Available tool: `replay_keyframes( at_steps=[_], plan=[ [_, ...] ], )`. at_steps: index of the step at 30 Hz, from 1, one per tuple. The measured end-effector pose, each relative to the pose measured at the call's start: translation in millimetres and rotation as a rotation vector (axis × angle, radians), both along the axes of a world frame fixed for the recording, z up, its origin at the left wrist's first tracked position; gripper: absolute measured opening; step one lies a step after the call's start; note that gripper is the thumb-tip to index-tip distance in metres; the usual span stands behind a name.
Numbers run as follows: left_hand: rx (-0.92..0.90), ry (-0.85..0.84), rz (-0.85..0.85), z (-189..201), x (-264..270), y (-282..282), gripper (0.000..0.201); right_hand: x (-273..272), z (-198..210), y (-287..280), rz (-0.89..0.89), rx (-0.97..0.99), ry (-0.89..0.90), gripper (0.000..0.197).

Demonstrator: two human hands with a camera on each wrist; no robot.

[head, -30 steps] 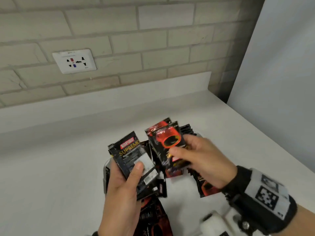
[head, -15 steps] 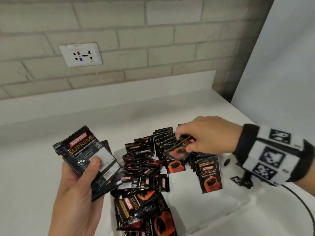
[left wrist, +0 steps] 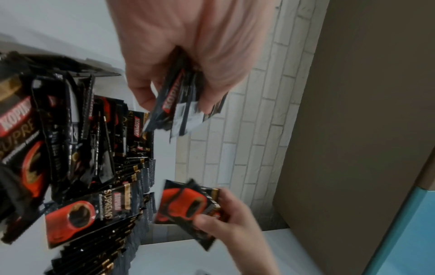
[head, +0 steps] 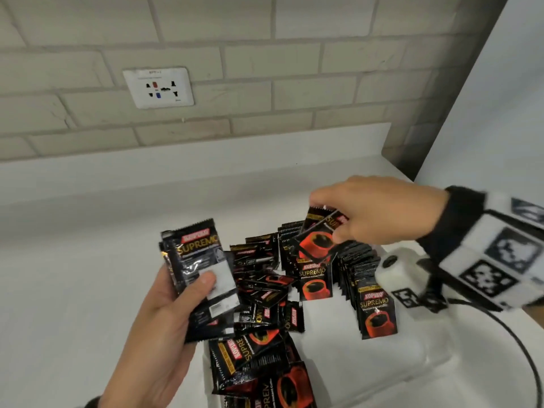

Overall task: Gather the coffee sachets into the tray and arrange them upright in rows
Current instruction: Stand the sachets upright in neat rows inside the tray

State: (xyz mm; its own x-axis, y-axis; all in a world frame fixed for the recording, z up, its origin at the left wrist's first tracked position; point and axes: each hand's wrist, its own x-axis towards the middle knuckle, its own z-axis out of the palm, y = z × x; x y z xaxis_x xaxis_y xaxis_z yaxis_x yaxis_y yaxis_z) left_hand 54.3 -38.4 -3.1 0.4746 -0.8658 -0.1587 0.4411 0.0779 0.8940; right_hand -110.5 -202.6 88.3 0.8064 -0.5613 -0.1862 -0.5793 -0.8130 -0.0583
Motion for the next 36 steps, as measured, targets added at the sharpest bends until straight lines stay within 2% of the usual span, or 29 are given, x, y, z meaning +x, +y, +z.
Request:
replay_keyframes(
  at_steps=[3,6,7,9,12,15,18,21,23,25,28,31,36],
  plan=[
    [0.100,-0.034,-0.127,-2,-7,-11,0.048,-12,26,4,0.035,0.197,-0.109,0.026],
    [0.123,-0.173,-0.200,-6,-19,-22,0.088,-10,25,8,0.051,0.539,-0.157,0.033],
    [0.119,-0.249,-0.225,-4,-23,-26,0.088,-8,19,6,0.046,0.598,-0.141,0.036],
    [0.099,-0.361,-0.281,-1,-30,-30,0.069,-4,5,1,0.025,0.645,-0.119,0.041],
    [0.182,-0.428,-0.273,3,-34,-33,0.046,-3,-10,-5,-0.018,0.677,-0.106,0.045],
    [0.238,-0.409,-0.298,6,-36,-34,0.037,-2,-15,-3,-0.021,0.679,-0.091,0.047],
    [0.218,-0.441,-0.366,10,-40,-33,0.025,3,-18,1,-0.012,0.608,-0.088,0.048],
    [0.194,-0.490,-0.351,5,-41,-35,0.035,7,-21,3,-0.027,0.509,-0.139,0.056],
    [0.196,-0.458,-0.313,1,-38,-36,0.029,7,-24,2,-0.071,0.481,-0.260,0.058],
    [0.203,-0.376,-0.303,-1,-35,-35,0.023,6,-28,1,-0.151,0.492,-0.443,0.052],
    [0.199,-0.325,-0.334,-1,-33,-33,0.025,4,-32,0,-0.234,0.601,-0.659,0.038],
    [0.196,-0.330,-0.322,-1,-36,-33,0.032,2,-33,2,-0.193,0.567,-0.665,0.025],
    [0.240,-0.392,-0.327,1,-36,-35,0.042,4,-31,10,-0.089,0.494,-0.563,0.023]
  ],
)
